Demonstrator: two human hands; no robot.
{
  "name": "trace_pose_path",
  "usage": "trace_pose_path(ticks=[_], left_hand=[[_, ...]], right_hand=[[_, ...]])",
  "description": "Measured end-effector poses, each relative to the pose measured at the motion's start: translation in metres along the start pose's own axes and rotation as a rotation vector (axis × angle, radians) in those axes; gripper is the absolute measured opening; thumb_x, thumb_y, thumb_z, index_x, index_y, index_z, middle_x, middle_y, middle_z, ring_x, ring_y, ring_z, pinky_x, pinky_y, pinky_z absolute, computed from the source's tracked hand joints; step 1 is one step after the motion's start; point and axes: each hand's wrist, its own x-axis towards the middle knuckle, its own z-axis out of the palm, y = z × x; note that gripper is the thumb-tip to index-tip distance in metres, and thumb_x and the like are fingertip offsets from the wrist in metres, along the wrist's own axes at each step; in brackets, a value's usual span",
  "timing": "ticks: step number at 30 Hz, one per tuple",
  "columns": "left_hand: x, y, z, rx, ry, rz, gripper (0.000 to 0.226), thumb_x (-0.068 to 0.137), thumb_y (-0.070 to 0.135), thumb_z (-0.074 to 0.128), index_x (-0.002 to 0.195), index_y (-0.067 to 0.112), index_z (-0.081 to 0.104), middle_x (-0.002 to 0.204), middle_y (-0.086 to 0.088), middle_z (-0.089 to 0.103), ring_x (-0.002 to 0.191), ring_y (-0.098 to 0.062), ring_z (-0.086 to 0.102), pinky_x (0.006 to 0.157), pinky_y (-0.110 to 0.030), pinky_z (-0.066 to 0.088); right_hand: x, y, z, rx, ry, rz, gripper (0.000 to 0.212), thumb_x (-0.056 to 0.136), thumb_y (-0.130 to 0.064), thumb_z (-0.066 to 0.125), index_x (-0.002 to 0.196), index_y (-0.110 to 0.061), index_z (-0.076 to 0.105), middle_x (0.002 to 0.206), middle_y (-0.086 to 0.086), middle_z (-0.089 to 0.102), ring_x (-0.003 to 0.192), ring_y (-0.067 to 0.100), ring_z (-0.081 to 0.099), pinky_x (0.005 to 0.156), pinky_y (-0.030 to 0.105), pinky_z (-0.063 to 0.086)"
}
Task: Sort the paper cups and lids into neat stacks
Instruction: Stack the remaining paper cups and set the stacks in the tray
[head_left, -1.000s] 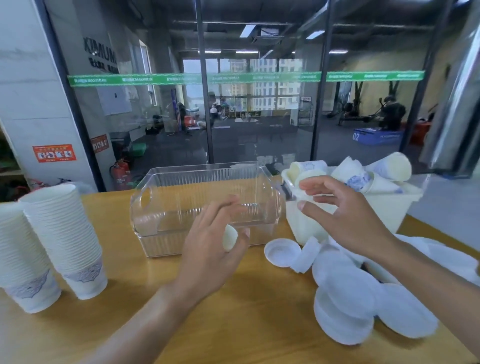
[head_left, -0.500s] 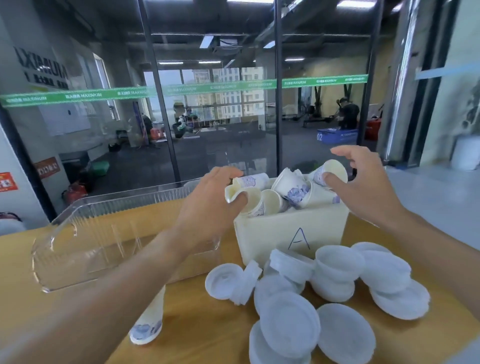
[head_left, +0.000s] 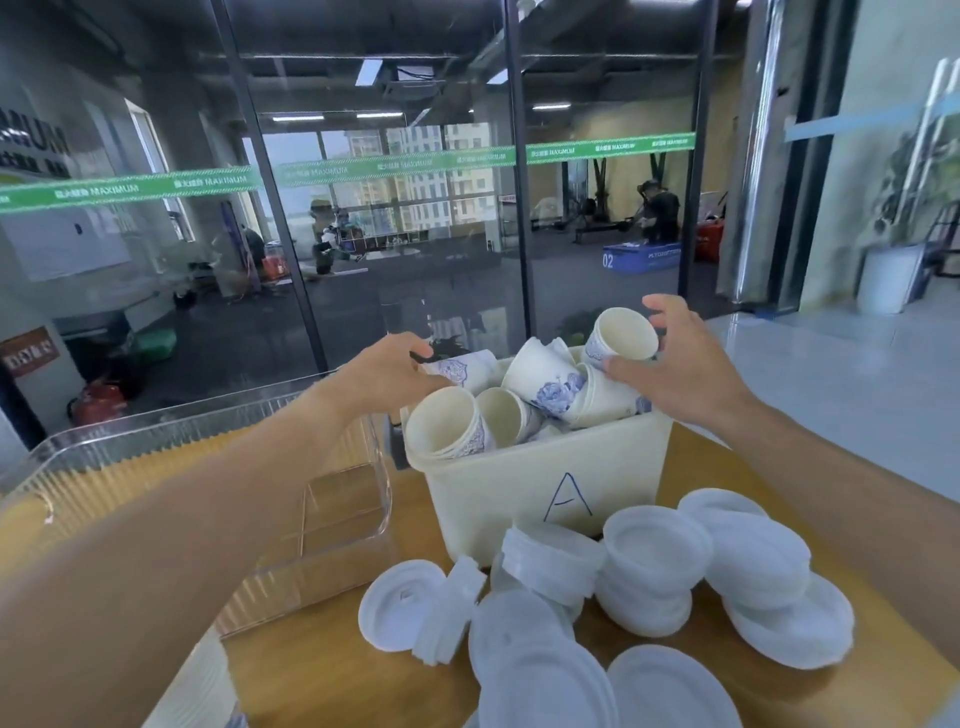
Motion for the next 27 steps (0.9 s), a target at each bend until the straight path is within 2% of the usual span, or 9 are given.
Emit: trace_pose_path(ticks=[3, 6, 10, 17, 19, 21, 22, 25, 27], left_hand=[[0.005, -0.002, 0.001, 0.042, -0.008, 0.017, 0.065, 0.087, 0.038, 0.081, 0.141, 0.016, 0.053, 0.131, -0.008, 0.062, 0.116, -0.031, 0.063, 0.096, -0.039, 0.053], [0.005, -0.002, 0.004, 0.109, 0.007, 0.054, 0.056, 0.09, 0.031, 0.078, 0.14, 0.018, 0.057, 0.131, -0.008, 0.063, 0.115, -0.03, 0.063, 0.1, -0.039, 0.051], [-0.001, -0.002, 0.004, 0.103, 0.099, 0.096, 0.055, 0.086, 0.043, 0.081, 0.133, 0.021, 0.062, 0.125, 0.001, 0.066, 0.109, -0.022, 0.063, 0.09, -0.036, 0.051], [-0.036, -0.017, -0.014, -0.198, 0.364, 0.181, 0.054, 0.091, 0.041, 0.076, 0.138, 0.028, 0.053, 0.125, 0.01, 0.062, 0.102, -0.006, 0.063, 0.077, -0.027, 0.055], [-0.054, -0.028, -0.022, -0.297, 0.409, 0.19, 0.051, 0.092, 0.04, 0.076, 0.137, 0.031, 0.052, 0.121, 0.013, 0.063, 0.102, -0.004, 0.063, 0.073, -0.026, 0.059], [-0.076, -0.042, -0.03, -0.395, 0.45, 0.185, 0.048, 0.092, 0.04, 0.076, 0.133, 0.035, 0.054, 0.115, 0.014, 0.064, 0.104, -0.006, 0.064, 0.077, -0.038, 0.064], [-0.088, -0.05, -0.034, -0.426, 0.469, 0.184, 0.046, 0.091, 0.04, 0.076, 0.131, 0.037, 0.055, 0.114, 0.014, 0.065, 0.106, -0.007, 0.064, 0.078, -0.04, 0.065], [-0.129, -0.072, -0.041, -0.487, 0.532, 0.199, 0.047, 0.092, 0.036, 0.077, 0.133, 0.035, 0.054, 0.117, 0.011, 0.065, 0.108, -0.007, 0.064, 0.073, -0.028, 0.063], [-0.156, -0.086, -0.045, -0.5, 0.581, 0.194, 0.047, 0.092, 0.036, 0.076, 0.134, 0.035, 0.053, 0.116, 0.012, 0.066, 0.105, -0.003, 0.064, 0.071, -0.018, 0.058]], right_hand=[[0.004, 0.0, 0.003, -0.001, 0.002, 0.009, 0.088, 0.079, -0.042, 0.087, 0.15, -0.024, 0.038, 0.14, 0.004, 0.055, 0.127, 0.028, 0.053, 0.102, 0.048, 0.049], [0.005, -0.002, 0.007, 0.012, 0.02, -0.002, 0.077, 0.08, -0.041, 0.086, 0.143, -0.024, 0.044, 0.134, 0.002, 0.057, 0.119, 0.026, 0.055, 0.094, 0.044, 0.052], [0.004, -0.01, 0.009, 0.055, 0.097, -0.047, 0.073, 0.081, -0.039, 0.085, 0.141, -0.024, 0.046, 0.133, 0.0, 0.057, 0.116, 0.022, 0.057, 0.093, 0.039, 0.05], [-0.02, -0.053, 0.01, 0.155, 0.164, -0.252, 0.068, 0.085, -0.034, 0.083, 0.142, -0.028, 0.045, 0.137, -0.005, 0.055, 0.124, 0.02, 0.055, 0.104, 0.043, 0.049], [-0.032, -0.072, 0.013, 0.192, 0.159, -0.303, 0.069, 0.087, -0.032, 0.082, 0.144, -0.028, 0.043, 0.138, -0.007, 0.054, 0.124, 0.017, 0.054, 0.102, 0.032, 0.05], [-0.047, -0.094, 0.016, 0.235, 0.139, -0.338, 0.069, 0.088, -0.032, 0.081, 0.145, -0.028, 0.042, 0.138, -0.008, 0.054, 0.123, 0.013, 0.055, 0.095, 0.021, 0.049], [-0.055, -0.104, 0.018, 0.258, 0.12, -0.357, 0.068, 0.088, -0.032, 0.081, 0.144, -0.029, 0.042, 0.137, -0.008, 0.055, 0.121, 0.013, 0.056, 0.095, 0.02, 0.049], [-0.081, -0.133, 0.031, 0.323, 0.016, -0.408, 0.063, 0.089, -0.033, 0.08, 0.141, -0.032, 0.044, 0.131, -0.014, 0.058, 0.117, 0.009, 0.059, 0.094, 0.022, 0.052], [-0.1, -0.151, 0.042, 0.36, -0.062, -0.442, 0.061, 0.089, -0.034, 0.08, 0.138, -0.035, 0.043, 0.127, -0.019, 0.059, 0.114, 0.004, 0.061, 0.092, 0.017, 0.052]])
